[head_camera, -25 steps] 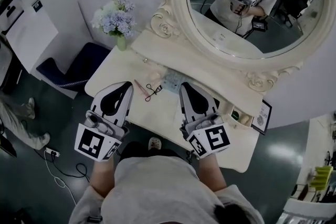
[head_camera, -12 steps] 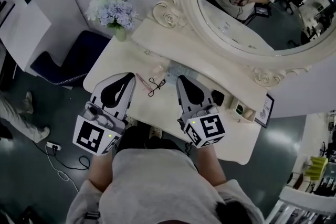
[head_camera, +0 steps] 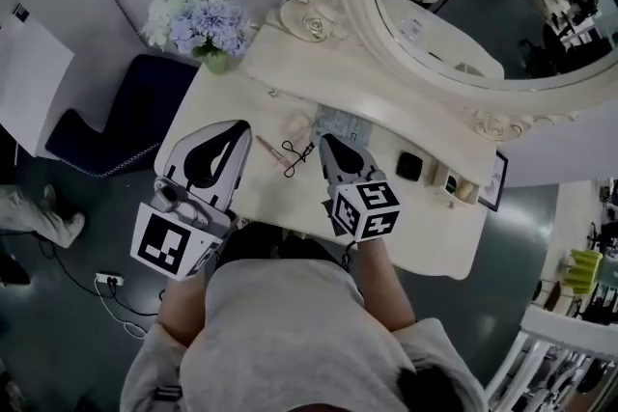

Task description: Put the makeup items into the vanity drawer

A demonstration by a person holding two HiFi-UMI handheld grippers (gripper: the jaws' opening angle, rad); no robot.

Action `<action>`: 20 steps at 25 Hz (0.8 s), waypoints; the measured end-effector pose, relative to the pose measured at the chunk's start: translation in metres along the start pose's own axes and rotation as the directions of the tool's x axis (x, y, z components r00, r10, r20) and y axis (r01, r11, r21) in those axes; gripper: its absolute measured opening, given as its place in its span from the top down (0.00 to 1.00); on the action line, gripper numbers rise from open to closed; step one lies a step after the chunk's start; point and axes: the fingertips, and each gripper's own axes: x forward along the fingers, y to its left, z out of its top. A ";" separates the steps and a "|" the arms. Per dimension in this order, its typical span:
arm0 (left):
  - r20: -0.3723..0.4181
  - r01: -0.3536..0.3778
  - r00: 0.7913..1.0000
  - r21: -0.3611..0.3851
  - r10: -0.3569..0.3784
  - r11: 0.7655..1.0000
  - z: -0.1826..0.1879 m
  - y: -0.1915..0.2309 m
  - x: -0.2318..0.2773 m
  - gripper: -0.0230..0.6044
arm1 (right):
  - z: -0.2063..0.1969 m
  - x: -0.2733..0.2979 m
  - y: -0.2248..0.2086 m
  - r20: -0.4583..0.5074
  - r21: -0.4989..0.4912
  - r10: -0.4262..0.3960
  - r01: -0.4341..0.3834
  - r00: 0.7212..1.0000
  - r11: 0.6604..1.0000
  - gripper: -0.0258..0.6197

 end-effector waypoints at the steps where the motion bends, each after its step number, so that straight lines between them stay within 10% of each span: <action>1: -0.001 0.011 1.000 -0.003 -0.011 1.000 -0.002 0.004 0.001 0.94 | -0.007 0.005 -0.003 -0.020 0.033 -0.009 0.010 1.000 0.999 0.92; 20: -0.021 0.220 0.975 -0.069 -0.222 0.973 -0.033 0.042 0.034 0.94 | -0.105 0.042 -0.017 -0.253 0.252 -0.196 0.260 0.947 0.932 0.83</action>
